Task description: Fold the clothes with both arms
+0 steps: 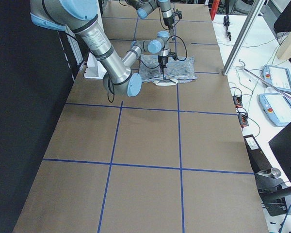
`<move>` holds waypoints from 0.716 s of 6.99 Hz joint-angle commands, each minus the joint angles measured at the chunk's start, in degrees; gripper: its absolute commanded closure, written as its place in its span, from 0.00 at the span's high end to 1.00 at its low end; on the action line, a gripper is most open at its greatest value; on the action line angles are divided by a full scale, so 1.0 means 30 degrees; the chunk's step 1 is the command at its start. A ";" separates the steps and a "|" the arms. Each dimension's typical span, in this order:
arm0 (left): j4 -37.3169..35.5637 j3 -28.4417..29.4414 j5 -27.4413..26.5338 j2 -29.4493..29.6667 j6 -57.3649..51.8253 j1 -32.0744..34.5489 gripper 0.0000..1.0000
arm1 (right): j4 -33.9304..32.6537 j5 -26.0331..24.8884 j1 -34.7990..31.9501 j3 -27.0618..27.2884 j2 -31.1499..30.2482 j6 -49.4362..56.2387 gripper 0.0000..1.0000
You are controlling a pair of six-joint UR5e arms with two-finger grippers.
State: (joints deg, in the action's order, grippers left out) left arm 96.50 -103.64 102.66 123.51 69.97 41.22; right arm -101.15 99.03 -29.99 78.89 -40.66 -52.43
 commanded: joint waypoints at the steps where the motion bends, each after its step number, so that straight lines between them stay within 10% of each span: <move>1: 0.0002 -0.0024 0.0000 -0.0009 -0.0032 0.0001 1.00 | -0.0005 0.0036 -0.0053 -0.0252 0.0020 0.0074 1.00; 5: 0.0031 -0.0053 0.0029 0.0020 -0.0032 0.0001 1.00 | -0.0678 0.0036 -0.0228 -0.0222 -0.0301 0.0250 1.00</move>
State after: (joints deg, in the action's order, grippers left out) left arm 96.53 -103.80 102.73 123.57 69.87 41.22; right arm -102.82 99.14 -30.38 78.22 -41.10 -51.88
